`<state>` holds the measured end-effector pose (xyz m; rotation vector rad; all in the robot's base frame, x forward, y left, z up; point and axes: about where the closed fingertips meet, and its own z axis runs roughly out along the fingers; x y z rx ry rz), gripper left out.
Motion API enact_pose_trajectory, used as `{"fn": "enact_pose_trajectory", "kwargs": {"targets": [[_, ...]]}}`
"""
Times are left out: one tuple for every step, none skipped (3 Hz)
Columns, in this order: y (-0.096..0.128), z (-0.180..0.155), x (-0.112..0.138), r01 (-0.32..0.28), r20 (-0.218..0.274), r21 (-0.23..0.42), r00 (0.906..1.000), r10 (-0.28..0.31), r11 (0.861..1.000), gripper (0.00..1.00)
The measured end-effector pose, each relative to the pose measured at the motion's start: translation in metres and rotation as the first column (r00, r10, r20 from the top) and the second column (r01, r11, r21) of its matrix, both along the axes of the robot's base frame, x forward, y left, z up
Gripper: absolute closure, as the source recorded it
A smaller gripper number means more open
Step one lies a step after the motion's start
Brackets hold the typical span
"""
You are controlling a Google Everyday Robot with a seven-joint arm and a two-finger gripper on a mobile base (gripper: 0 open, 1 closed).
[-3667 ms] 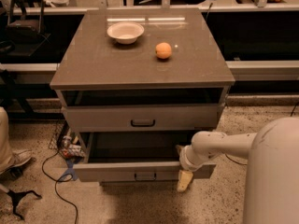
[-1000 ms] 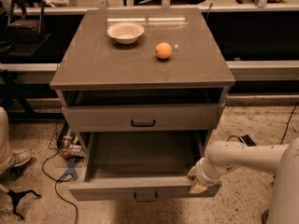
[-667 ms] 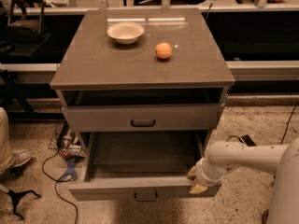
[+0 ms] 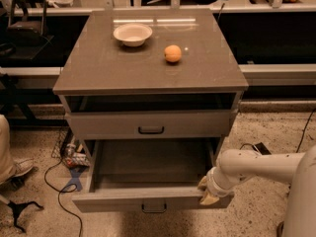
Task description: Open middle drawer
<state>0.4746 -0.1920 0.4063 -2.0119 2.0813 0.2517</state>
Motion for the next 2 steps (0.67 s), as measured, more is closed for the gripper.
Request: {"fn": "enact_pose_trajectory", "kwargs": {"targets": [[0.0000, 0.0000, 0.0000, 0.000, 0.000, 0.000, 1.0000, 0.000, 1.000, 0.50], [0.0000, 0.0000, 0.0000, 0.000, 0.000, 0.000, 1.0000, 0.000, 1.000, 0.28]]}}
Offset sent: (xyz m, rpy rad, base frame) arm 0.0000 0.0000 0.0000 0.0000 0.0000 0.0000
